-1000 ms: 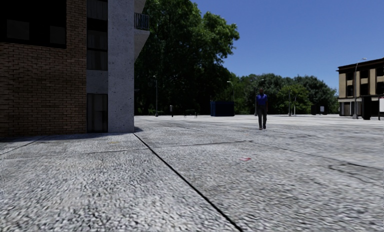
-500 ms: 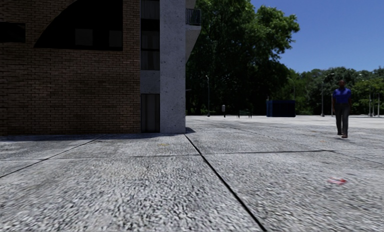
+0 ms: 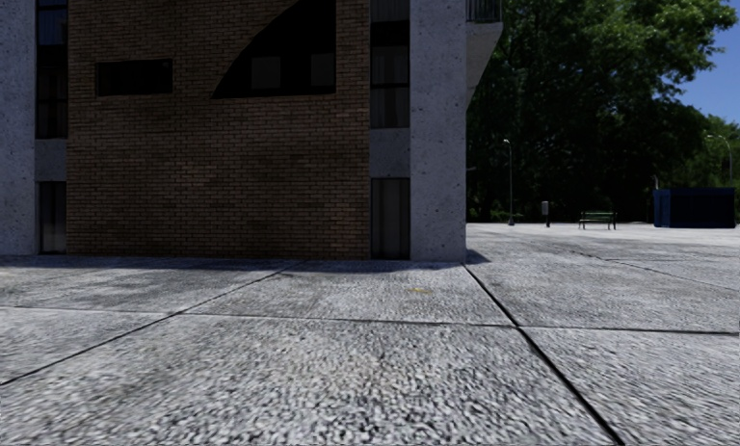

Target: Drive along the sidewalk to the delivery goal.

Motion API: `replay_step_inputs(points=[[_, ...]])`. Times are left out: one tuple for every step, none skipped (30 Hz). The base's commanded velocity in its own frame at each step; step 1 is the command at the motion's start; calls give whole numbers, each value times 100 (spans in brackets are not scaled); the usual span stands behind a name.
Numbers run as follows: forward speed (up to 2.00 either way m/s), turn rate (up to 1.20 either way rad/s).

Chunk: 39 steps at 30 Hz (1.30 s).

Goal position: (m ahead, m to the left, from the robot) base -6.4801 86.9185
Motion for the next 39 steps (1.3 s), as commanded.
replay_step_inputs(points=[[200,64],[200,64],[200,64],[200,64],[200,64],[200,64],[200,64],[200,65],[200,65],[200,65],[200,65],[200,65],[200,65],[200,65],[200,65],[200,65],[200,65],[200,65],[200,65],[200,66],[200,66],[200,66],[200,66],[200,66],[200,66],[200,66],[200,66],[200,66],[200,66],[200,66],[200,66],[200,66],[200,66],[200,66],[200,66],[200,66],[200,66],[200,66],[200,66]])
